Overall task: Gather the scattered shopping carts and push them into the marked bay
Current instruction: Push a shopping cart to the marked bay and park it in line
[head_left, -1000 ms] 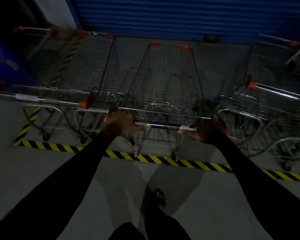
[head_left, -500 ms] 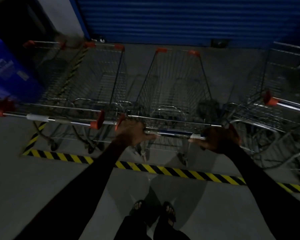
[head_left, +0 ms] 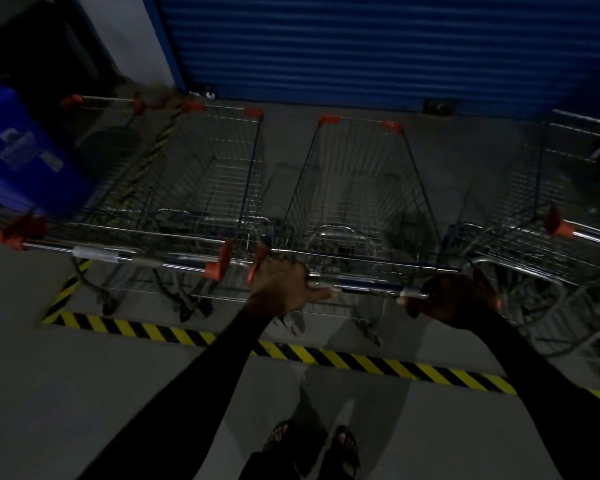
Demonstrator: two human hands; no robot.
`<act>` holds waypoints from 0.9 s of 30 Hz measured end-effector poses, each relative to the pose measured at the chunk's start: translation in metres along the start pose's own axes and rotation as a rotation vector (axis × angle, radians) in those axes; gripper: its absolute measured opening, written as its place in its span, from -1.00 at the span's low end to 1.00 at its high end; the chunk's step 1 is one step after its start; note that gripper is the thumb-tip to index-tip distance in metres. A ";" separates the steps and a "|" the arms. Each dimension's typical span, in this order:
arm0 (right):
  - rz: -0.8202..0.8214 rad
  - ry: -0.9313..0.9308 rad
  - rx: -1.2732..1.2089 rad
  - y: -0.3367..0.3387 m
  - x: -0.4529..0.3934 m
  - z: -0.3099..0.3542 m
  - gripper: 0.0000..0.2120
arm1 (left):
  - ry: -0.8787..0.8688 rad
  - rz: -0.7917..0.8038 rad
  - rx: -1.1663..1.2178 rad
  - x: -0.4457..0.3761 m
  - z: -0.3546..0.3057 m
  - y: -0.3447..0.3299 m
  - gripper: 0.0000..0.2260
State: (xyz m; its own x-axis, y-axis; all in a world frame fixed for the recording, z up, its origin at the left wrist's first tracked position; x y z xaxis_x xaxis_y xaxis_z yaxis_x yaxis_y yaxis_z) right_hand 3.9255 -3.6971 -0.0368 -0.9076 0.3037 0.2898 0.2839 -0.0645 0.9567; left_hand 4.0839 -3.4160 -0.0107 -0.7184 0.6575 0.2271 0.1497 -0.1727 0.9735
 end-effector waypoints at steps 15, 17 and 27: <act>0.163 -0.038 -0.034 0.006 0.004 0.005 -0.16 | -0.015 0.016 0.120 0.001 0.005 -0.003 -0.10; 0.135 -0.025 -0.156 0.020 0.007 0.009 0.09 | -0.048 0.003 0.102 0.005 -0.001 0.008 -0.14; -0.132 -0.022 -0.355 0.053 0.024 -0.003 -0.27 | -0.246 -0.239 0.228 0.022 -0.053 0.028 -0.46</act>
State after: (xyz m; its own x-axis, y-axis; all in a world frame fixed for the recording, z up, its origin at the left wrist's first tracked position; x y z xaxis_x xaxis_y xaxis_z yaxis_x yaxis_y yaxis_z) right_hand 3.9181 -3.6962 0.0208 -0.9211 0.3518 0.1669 0.0370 -0.3474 0.9370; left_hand 4.0364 -3.4453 0.0206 -0.5714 0.8200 -0.0340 0.1644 0.1550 0.9741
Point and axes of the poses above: each hand's wrist, its own x-axis away from the middle knuckle, its own y-axis out of the back of the hand, z = x × y, the point moved 9 cm from there along -x, towards the middle knuckle, and after that the axes turned 1 degree about z, right-handed, at the moved point
